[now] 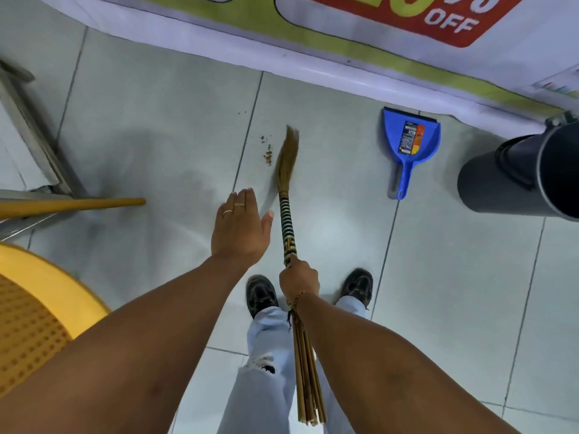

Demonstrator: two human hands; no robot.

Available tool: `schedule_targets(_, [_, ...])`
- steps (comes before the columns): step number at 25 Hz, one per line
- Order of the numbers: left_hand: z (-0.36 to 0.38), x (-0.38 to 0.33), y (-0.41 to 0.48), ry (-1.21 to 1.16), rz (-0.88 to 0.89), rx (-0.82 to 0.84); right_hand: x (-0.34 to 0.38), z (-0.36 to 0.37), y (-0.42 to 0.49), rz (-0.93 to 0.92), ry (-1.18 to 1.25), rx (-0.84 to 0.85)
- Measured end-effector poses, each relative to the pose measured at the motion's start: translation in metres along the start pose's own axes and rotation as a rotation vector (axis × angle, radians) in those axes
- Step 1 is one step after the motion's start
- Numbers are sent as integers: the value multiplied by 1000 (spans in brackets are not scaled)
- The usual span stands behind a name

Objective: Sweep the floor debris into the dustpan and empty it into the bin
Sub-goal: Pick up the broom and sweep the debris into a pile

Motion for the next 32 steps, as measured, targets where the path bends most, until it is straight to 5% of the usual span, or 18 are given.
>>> schedule_targets(9, [-31, -19, 56, -105, -114, -107, 82, -136, 50, -263, -94, -314])
schedule_targets(15, [-26, -59, 99, -121, -234, -75, 144, -265, 150, -156, -225, -280])
schedule_targets(24, [-27, -131, 147, -237, -332, -67, 85, -291, 167, -246, -603, -62])
schedule_targets(28, [-25, -130, 152, -239, -362, -75, 73, -316, 171, -522, -839, -217])
schedule_targets(32, [-25, -123, 154, -229, -387, -72, 139, -333, 202, -583, -828, -351])
Point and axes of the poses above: each hand's wrist, its own y-axis towards the middle knuckle, its own z-axis out of the palm, x = y × z, the point moved 3 cm from there along y, towards the middle knuckle
